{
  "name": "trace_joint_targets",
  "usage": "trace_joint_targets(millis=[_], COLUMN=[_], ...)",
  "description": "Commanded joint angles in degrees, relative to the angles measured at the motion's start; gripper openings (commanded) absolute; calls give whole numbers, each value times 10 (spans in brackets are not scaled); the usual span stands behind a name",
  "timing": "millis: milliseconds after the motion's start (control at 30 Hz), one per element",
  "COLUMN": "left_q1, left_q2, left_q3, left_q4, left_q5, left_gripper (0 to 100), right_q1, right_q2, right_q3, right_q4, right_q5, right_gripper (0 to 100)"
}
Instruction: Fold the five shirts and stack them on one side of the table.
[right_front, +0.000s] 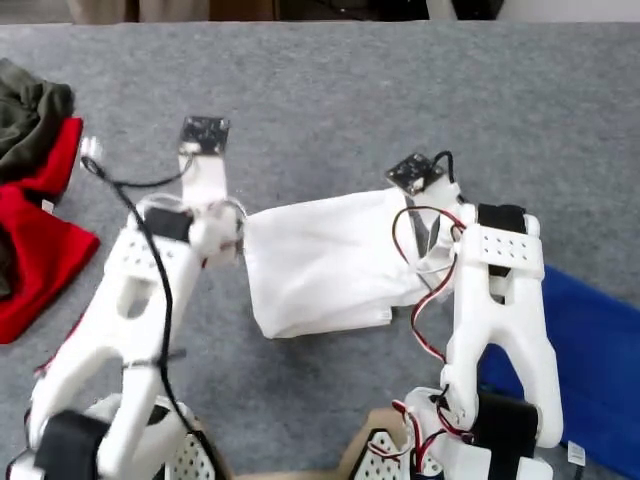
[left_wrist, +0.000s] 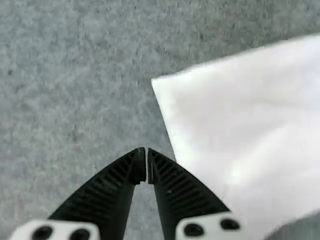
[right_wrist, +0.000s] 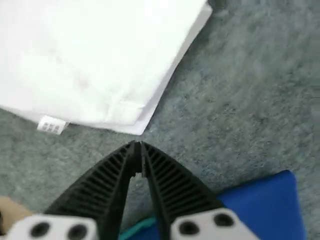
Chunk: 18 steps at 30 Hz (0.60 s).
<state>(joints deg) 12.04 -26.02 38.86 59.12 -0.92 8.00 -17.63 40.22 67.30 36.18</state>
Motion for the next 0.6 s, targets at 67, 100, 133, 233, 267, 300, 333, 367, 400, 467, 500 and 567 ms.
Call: trace_joint_targets(millis=[67,100,133,233,267,300,333,367,400,467,500,567], left_q1=[100,118,130,150,156,164,173,185,196,207,205,200], left_q2=[-109,-117,-120,-118,-114,-105,-95,-81,-65,-27,-3,49], left_q3=[31,31,31,33,34,33,33,33,32,23,17,-4], left_q4=[88,105,120,134,134,134,134,132,130,115,105,93], left_q5=[-3,-3,-4,-6,-6,-6,-5,-4,-4,-2,5,20], left_gripper=[33,33,33,65,78,88,95,100,104,112,117,126], right_q1=[19,27,35,56,60,64,66,70,76,88,94,101], right_q2=[-23,-23,-23,-23,-23,-23,-23,-24,-28,-25,-24,-21], right_q3=[-25,-20,-12,28,43,58,74,84,90,85,83,87], right_q4=[-55,-65,-81,-129,-141,-154,-170,-181,-186,-188,-191,-200], right_q5=[-42,-46,-49,-65,-67,-68,-73,-77,-78,-82,-81,-81], right_gripper=[6,6,6,6,6,6,6,6,6,6,6,6])
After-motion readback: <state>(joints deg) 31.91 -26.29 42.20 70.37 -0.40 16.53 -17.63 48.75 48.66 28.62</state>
